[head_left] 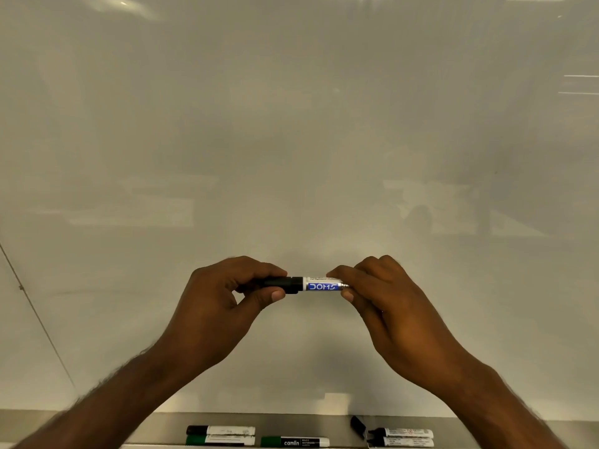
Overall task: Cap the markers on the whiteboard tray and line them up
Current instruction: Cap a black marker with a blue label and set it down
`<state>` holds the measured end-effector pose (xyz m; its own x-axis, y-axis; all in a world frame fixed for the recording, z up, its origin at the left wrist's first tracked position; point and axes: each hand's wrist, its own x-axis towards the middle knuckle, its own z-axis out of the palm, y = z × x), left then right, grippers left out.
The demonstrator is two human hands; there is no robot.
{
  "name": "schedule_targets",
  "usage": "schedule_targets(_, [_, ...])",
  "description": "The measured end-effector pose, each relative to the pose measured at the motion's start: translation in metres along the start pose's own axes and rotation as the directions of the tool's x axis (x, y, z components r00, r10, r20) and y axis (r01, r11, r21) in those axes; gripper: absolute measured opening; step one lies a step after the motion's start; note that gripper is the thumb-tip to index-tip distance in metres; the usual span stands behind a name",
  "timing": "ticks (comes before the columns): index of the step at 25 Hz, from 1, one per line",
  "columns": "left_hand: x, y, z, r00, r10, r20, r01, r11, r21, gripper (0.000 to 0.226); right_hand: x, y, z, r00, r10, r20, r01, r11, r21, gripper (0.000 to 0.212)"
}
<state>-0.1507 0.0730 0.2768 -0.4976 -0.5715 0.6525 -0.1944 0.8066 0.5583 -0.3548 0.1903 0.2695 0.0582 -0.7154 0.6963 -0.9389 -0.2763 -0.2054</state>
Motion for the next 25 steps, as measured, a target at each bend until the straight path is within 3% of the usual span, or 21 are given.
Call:
schedule_targets(10, [0.006,0.007,0.009,0.988,0.138,-0.064,-0.136,0.990,0.026,0.017,0.002,0.008,0.011,0.995,0.028,-0.099,-0.016,0.993,0.113,0.021])
schedule_targets(16, [0.001,-0.009,0.027,0.988,0.145,-0.059,-0.145,0.989,0.012,0.018,-0.004,0.017,0.029,0.995,0.074,-0.072,-0.061,0.983,0.175,0.020])
schedule_targets(19, [0.003,-0.031,0.039,0.994,0.110,0.018,-0.110,0.994,-0.004,0.019,-0.004,0.032,0.038,0.997,0.076,0.009,-0.077,0.988,0.134,0.022])
schedule_targets(25, [-0.039,-0.111,0.087,0.977,-0.065,0.205,0.040,0.991,0.125,0.020,-0.048,0.064,0.112,0.950,0.153,0.271,-0.197,0.970,0.142,0.026])
